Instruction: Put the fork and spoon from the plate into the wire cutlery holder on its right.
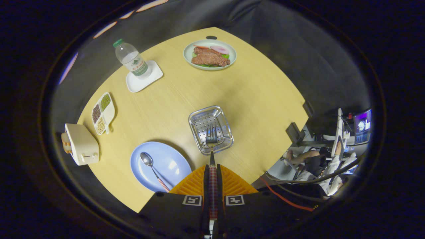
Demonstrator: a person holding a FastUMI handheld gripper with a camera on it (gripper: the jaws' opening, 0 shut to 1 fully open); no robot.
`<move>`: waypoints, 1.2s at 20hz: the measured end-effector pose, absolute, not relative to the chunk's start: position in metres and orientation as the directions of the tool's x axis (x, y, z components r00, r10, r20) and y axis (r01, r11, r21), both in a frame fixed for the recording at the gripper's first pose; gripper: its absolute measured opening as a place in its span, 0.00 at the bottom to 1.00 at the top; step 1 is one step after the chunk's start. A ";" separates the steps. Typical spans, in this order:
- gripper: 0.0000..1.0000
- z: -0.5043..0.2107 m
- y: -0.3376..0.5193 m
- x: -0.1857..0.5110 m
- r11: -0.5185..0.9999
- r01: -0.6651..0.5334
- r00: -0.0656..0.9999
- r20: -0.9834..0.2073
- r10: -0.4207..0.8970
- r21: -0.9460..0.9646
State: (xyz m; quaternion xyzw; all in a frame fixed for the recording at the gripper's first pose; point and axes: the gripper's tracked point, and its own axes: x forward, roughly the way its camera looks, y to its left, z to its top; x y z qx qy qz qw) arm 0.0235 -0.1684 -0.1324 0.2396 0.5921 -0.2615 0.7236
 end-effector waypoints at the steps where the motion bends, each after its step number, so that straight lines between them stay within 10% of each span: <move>1: 0.12 -0.139 -0.169 0.026 0.753 0.656 0.155 -0.986 -0.066 0.053; 18: 0.18 -0.178 -0.202 0.056 0.825 0.562 0.157 -0.987 -0.041 0.055; 24: 0.94 -0.146 -0.193 0.053 0.760 0.632 0.282 -0.959 -0.043 0.152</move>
